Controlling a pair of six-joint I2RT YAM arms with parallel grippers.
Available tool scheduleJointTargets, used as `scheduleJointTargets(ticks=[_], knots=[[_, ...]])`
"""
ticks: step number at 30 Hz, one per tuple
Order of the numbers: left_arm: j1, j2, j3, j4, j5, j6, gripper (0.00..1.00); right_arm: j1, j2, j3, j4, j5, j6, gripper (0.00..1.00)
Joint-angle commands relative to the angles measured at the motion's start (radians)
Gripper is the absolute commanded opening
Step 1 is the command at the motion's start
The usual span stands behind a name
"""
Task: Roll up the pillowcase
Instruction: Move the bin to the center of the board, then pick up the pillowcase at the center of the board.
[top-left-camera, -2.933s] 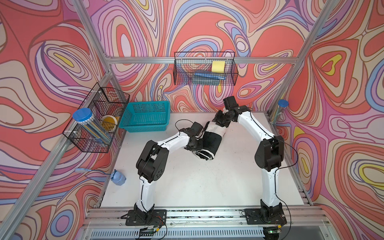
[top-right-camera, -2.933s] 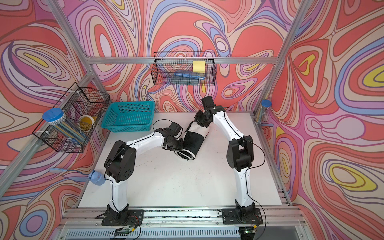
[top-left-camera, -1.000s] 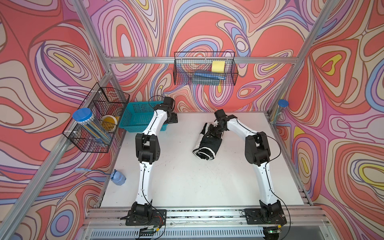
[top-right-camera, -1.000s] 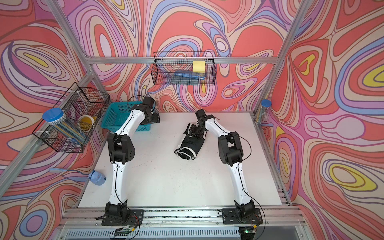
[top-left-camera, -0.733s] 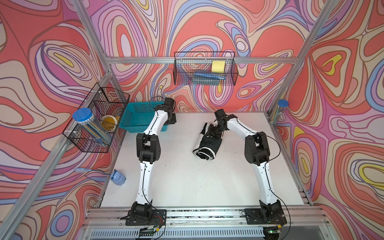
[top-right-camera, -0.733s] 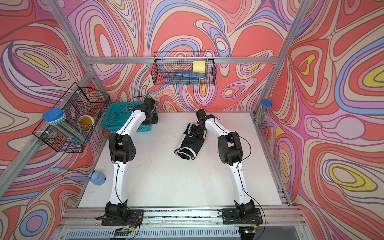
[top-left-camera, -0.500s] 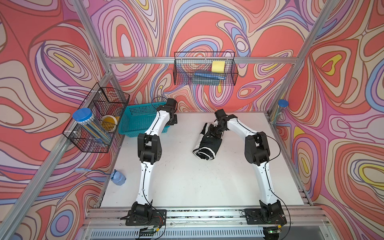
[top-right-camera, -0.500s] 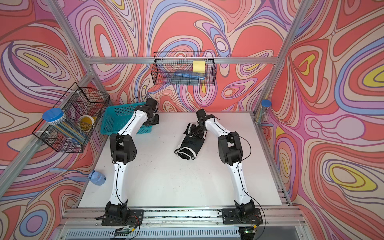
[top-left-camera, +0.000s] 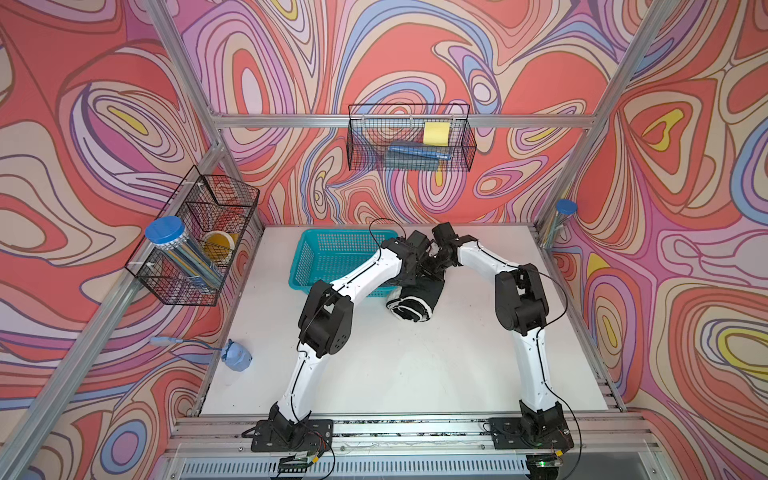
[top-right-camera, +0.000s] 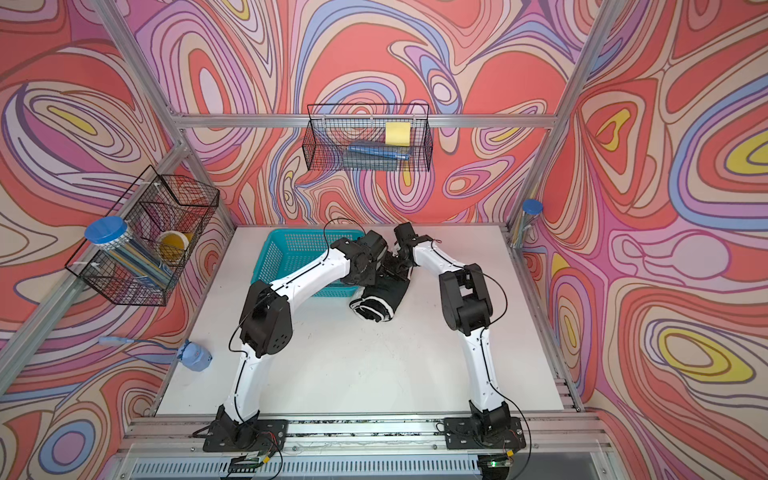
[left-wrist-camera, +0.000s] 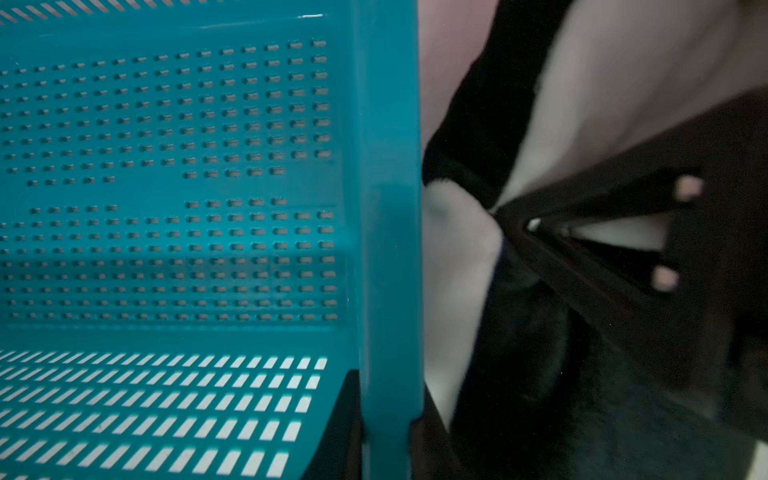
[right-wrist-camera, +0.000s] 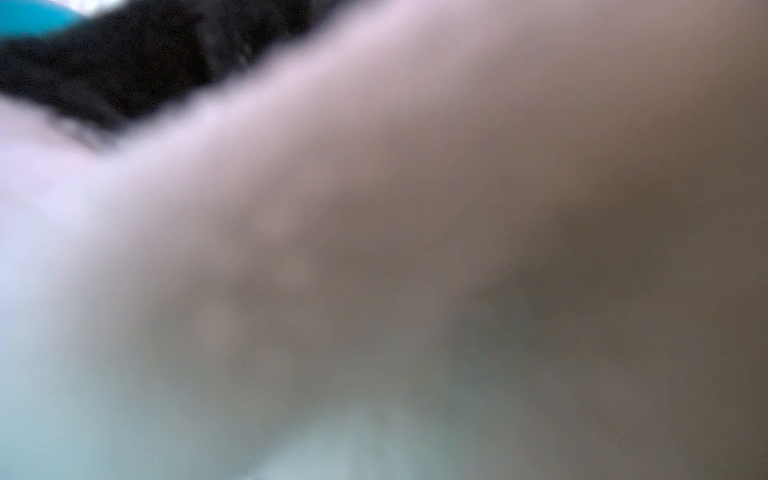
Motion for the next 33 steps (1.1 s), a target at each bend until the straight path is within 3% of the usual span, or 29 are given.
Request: scheduleJointTargets(ticks=[1,5,6,7,8,10,14,17,19,21,24,33], knots=[[0.020,-0.018,-0.009,-0.082,-0.027,-0.148,0.00,0.029,0.102,-0.158,-0.194,0.064,-0.020,0.30],[0.024,-0.028,-0.021,-0.110,-0.078,-0.157,0.00,0.028,0.083,-0.168,-0.175,0.062,-0.023,0.32],[0.026,-0.034,-0.016,-0.117,-0.090,-0.157,0.08,0.028,0.079,-0.161,-0.177,0.062,-0.023,0.32],[0.026,-0.045,-0.016,-0.109,-0.096,-0.143,0.28,0.027,0.078,-0.149,-0.180,0.064,-0.022,0.32],[0.026,-0.059,-0.007,-0.101,-0.097,-0.126,0.41,0.028,0.078,-0.135,-0.186,0.067,-0.022,0.32],[0.026,-0.090,0.015,-0.077,-0.078,-0.081,0.60,0.028,0.087,-0.108,-0.208,0.069,-0.029,0.32],[0.021,-0.115,0.077,-0.084,-0.018,-0.016,0.74,0.029,0.103,-0.068,-0.251,0.074,-0.063,0.32],[0.003,-0.127,0.067,-0.084,0.088,0.020,0.69,0.028,0.097,-0.079,-0.276,0.086,-0.098,0.32],[-0.020,-0.146,0.029,-0.041,0.194,0.051,0.56,0.028,0.085,-0.106,-0.278,0.099,-0.119,0.32],[-0.053,-0.146,0.010,-0.039,0.230,0.052,0.43,0.026,0.076,-0.135,-0.269,0.104,-0.120,0.32],[-0.094,-0.131,-0.030,-0.012,0.271,0.039,0.37,0.025,0.065,-0.156,-0.260,0.099,-0.120,0.33],[-0.122,-0.085,-0.071,0.062,0.076,-0.073,0.32,0.015,0.007,-0.238,-0.264,0.104,-0.153,0.32]])
